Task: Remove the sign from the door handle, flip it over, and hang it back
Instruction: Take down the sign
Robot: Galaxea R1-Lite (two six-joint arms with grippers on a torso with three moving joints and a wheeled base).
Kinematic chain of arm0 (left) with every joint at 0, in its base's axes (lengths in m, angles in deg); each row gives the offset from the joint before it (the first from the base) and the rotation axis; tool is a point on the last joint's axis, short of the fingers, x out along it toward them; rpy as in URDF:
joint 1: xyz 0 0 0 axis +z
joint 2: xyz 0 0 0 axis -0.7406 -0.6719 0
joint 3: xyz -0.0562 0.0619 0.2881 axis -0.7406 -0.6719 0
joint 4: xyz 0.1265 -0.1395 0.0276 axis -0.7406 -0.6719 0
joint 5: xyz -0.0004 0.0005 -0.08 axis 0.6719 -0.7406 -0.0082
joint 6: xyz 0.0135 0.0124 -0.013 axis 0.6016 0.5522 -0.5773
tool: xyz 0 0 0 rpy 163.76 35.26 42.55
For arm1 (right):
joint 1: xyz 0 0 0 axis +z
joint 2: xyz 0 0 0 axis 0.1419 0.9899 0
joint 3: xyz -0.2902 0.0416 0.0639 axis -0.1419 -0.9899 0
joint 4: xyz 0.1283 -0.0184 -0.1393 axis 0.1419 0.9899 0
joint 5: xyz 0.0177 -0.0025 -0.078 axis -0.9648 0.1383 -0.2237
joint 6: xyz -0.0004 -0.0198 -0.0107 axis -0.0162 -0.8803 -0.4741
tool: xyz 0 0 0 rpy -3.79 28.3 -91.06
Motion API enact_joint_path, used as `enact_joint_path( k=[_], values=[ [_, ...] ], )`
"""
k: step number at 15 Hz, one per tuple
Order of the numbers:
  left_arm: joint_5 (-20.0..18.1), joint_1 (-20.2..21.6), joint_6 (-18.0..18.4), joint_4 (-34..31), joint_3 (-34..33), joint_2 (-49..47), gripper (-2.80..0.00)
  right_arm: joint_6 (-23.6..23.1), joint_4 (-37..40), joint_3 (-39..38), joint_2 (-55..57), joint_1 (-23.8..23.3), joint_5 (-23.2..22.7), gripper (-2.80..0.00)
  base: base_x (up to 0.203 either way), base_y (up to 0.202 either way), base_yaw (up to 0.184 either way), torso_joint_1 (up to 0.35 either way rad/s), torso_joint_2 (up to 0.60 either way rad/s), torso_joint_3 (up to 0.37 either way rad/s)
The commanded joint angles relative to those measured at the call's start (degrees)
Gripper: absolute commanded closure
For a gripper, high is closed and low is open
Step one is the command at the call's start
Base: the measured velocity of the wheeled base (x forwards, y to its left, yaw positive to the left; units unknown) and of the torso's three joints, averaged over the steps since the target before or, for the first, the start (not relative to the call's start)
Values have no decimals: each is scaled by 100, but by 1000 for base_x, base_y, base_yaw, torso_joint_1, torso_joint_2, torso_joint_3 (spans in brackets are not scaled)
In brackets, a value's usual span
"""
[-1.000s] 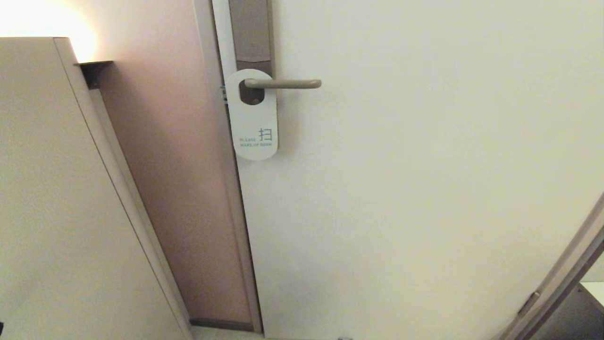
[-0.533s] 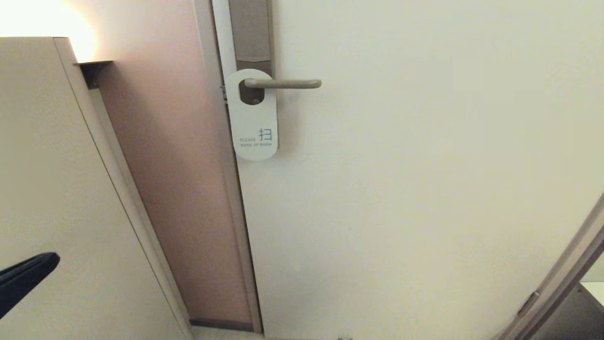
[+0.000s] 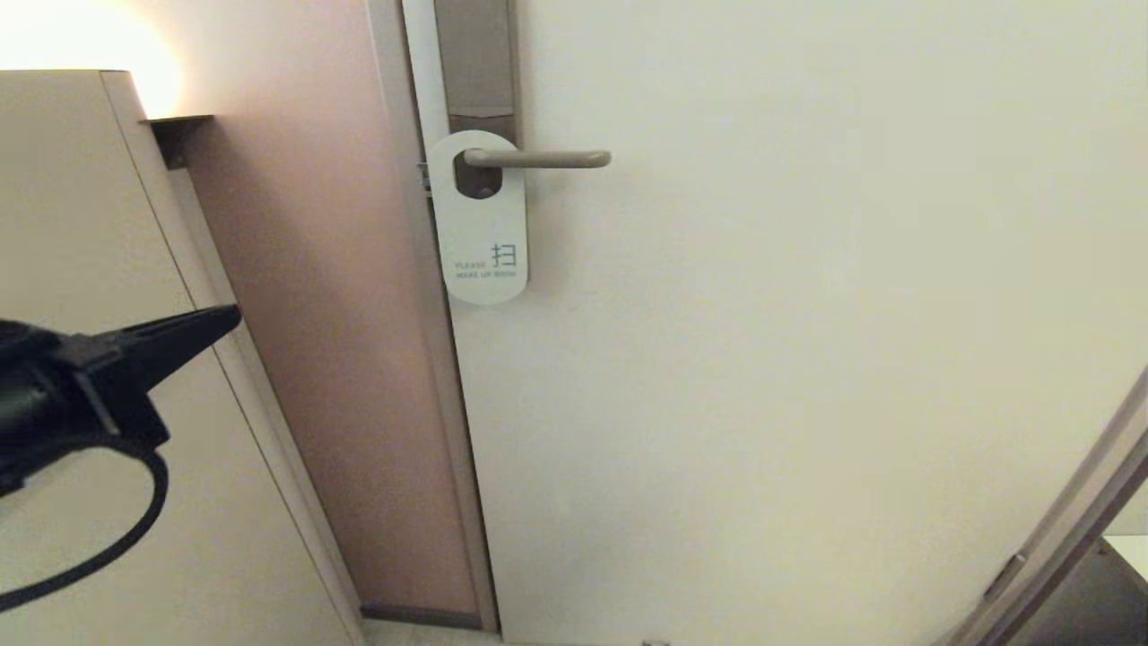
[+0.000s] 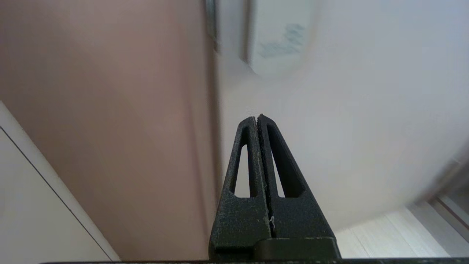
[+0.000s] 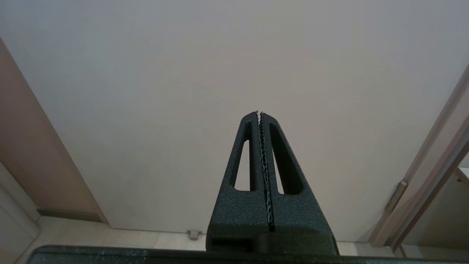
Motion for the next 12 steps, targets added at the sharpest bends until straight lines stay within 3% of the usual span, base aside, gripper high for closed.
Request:
enact_joint_path(
  k=[1, 4, 12],
  values=[
    [-12, 137, -10, 41, 381, -790, 0, 4, -2, 0, 1, 2, -6, 0, 0, 0, 0, 0, 0, 0],
    [-43, 174, -24, 66, 712, -1238, 0, 4, -2, 0, 9, 2, 2, 0, 0, 0, 0, 0, 0, 0],
    [-892, 219, -227, 81, 863, -1624, 0, 4, -2, 0, 9, 2, -7, 0, 0, 0, 0, 0, 0, 0]
  ],
)
